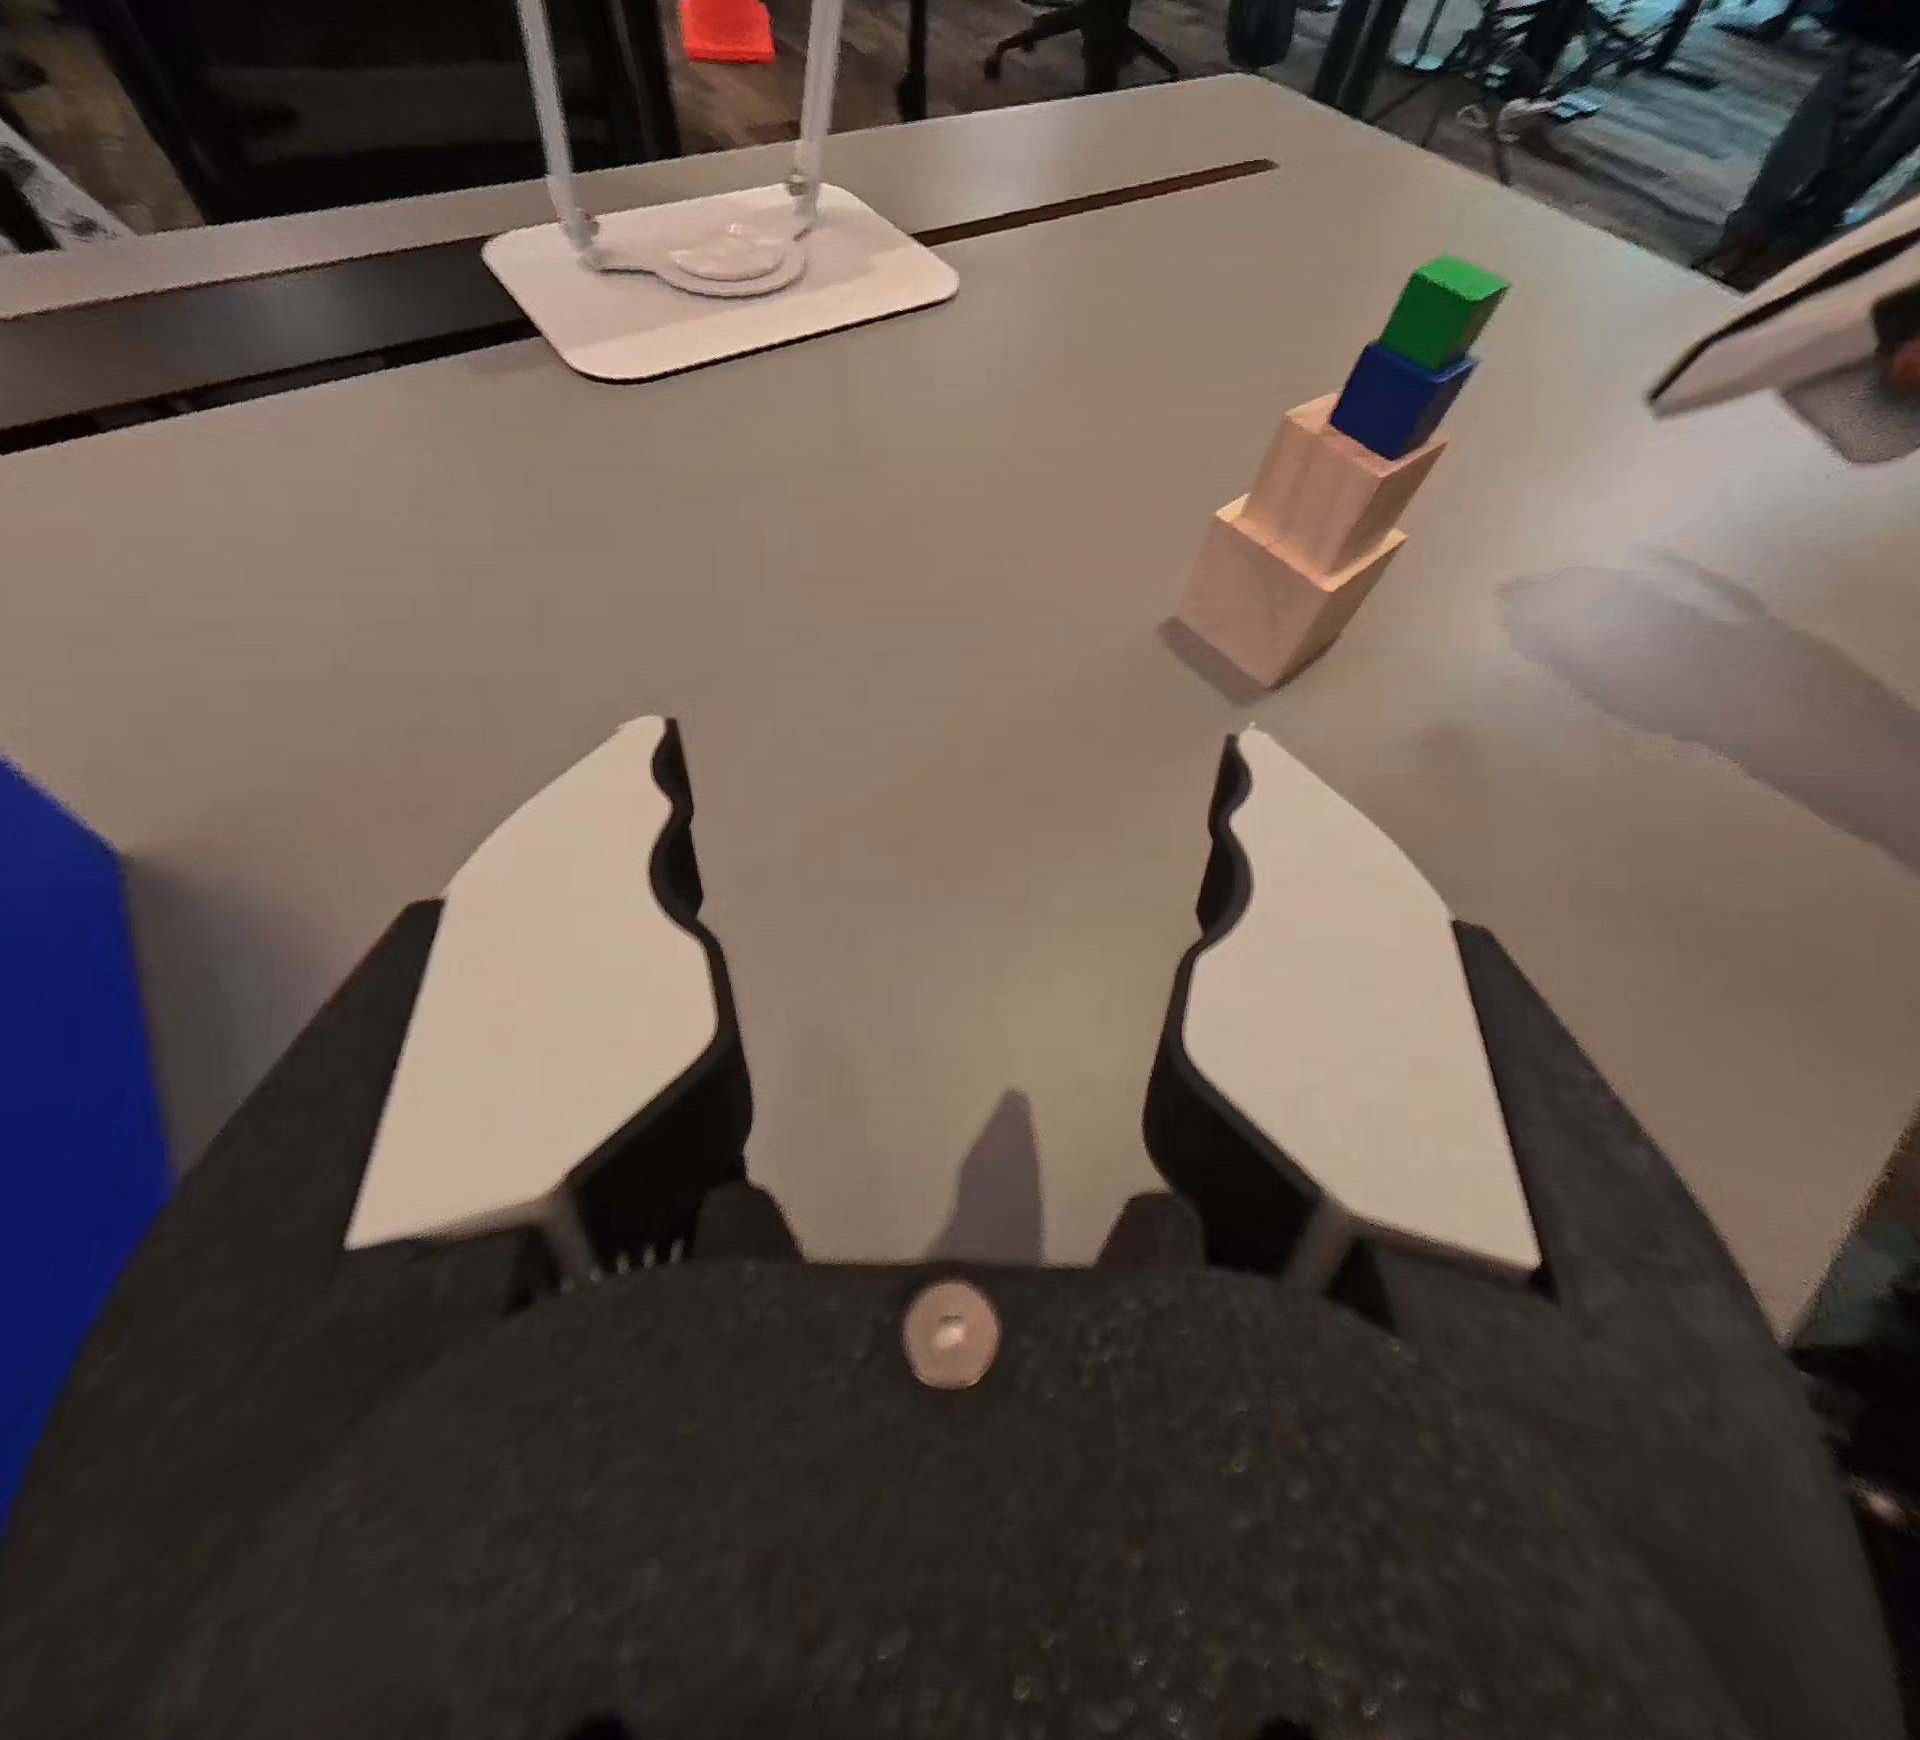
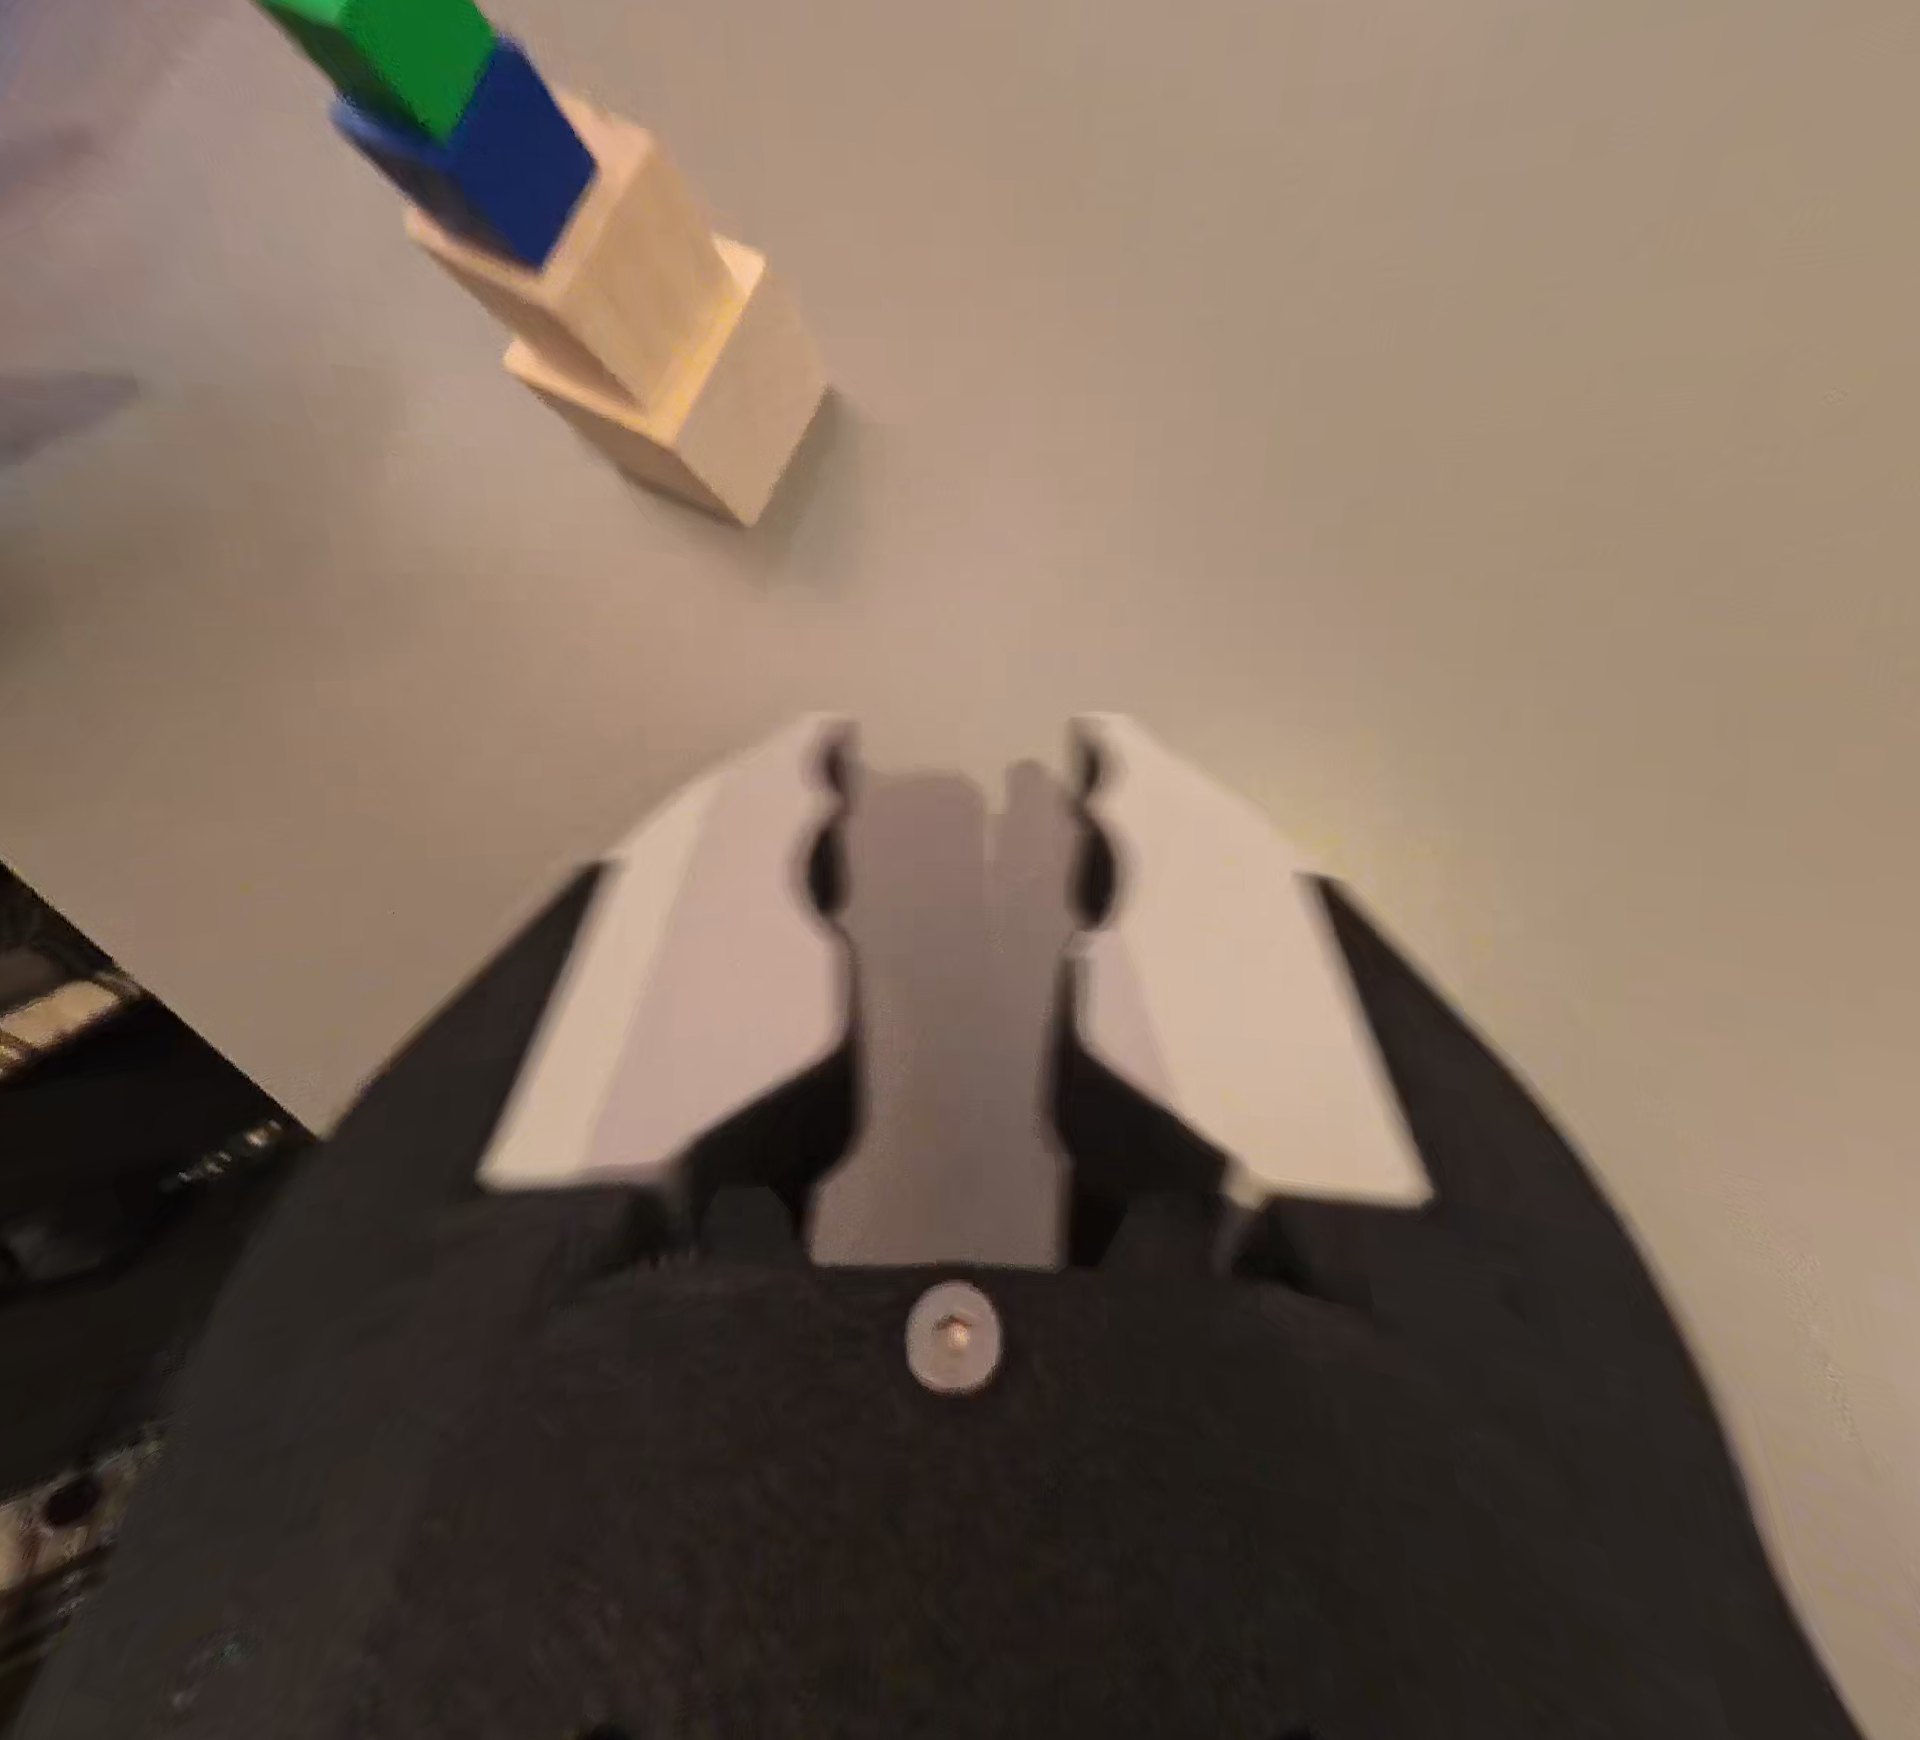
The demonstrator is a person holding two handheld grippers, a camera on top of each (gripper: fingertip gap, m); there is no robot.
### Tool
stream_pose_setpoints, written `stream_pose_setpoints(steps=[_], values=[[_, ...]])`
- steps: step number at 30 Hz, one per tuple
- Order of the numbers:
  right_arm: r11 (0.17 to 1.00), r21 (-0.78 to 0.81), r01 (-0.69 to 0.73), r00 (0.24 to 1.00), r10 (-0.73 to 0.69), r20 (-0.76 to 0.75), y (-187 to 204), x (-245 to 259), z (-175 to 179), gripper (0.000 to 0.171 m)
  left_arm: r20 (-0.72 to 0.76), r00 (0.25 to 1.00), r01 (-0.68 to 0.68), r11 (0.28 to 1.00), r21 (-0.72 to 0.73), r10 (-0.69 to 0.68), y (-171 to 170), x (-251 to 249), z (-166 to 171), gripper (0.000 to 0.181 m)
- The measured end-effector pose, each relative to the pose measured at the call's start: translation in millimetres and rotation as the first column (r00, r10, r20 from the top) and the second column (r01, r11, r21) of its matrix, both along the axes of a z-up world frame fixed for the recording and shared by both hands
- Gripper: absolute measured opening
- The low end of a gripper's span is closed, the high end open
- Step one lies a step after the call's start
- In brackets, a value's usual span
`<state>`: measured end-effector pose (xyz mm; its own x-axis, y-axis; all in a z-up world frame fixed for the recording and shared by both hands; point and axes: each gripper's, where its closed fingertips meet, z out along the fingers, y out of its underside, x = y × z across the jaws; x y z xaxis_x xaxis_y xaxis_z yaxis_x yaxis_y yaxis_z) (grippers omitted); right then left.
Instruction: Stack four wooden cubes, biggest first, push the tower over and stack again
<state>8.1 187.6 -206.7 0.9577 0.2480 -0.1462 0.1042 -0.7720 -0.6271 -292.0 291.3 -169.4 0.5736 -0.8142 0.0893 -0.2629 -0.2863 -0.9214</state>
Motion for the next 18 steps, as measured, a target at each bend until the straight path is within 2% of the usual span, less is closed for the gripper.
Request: stream_pose_setpoints(steps=[3,5,10,18], values=[[0.999,-0.007,0.052,0.993,-0.052,-0.102,25.2,-12.1,7.5,0.028,-0.042,0.998,-0.043,0.998,0.052,0.046,2.1,-11.2,2.3,0.094],[0.997,-0.041,0.065,0.993,-0.069,-0.098,35.6,-20.6,2.3,0.000,-0.053,0.998,-0.042,0.997,0.057,0.045,0.1,-14.4,1.0,0.094],[0.990,-0.126,0.060,0.994,-0.070,-0.084,51.5,-49.7,-11.0,0.000,-0.035,0.999,-0.028,0.999,0.037,0.029,-2.3,-19.9,0.1,0.094],[0.987,-0.145,0.069,0.992,-0.083,-0.095,76.9,-76.6,-12.7,0.000,-0.047,0.998,-0.027,0.999,0.021,0.028,0.9,-24.7,-6.1,0.095]])
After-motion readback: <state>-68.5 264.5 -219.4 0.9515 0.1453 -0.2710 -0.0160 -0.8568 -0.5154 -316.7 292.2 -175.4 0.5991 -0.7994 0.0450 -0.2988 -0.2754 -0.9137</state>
